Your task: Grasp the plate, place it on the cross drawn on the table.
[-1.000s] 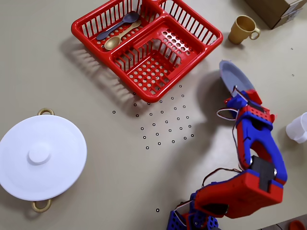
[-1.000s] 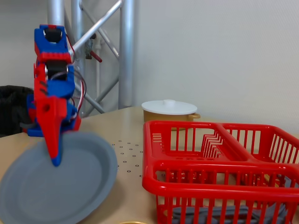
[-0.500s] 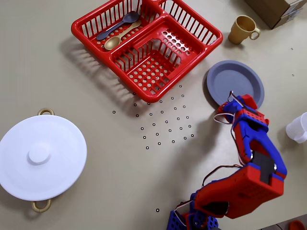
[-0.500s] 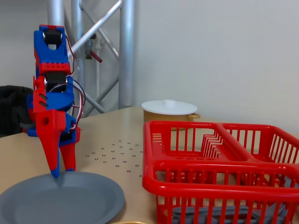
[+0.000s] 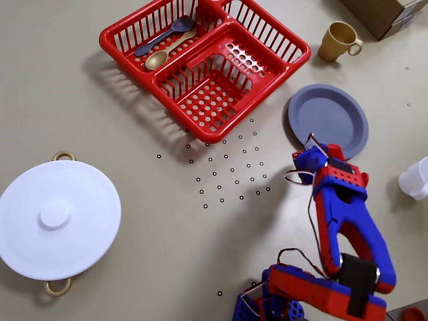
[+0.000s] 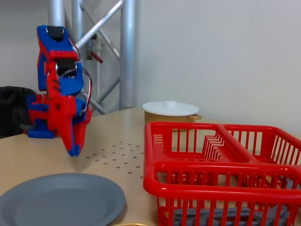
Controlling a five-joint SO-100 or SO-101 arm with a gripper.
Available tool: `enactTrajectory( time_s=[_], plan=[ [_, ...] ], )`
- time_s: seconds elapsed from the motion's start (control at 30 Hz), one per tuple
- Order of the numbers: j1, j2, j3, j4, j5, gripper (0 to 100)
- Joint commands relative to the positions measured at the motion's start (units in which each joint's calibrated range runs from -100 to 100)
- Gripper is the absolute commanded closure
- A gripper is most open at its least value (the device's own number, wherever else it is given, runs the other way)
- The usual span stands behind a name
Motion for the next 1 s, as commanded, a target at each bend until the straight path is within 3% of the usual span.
enactTrajectory(
  time_s=[0.0,0.13,0.57,0.97],
  plan=[
    [-3.3,-5.7,-0.9,1.5,-4.9,98],
    [-7.6,-9.3,0.5,1.9,-13.4,100],
    [-22.9,-19.0,0.0,3.1,-48.3,100],
    [-33.1,-43.2,16.2,4.8,-66.9,100]
  ],
)
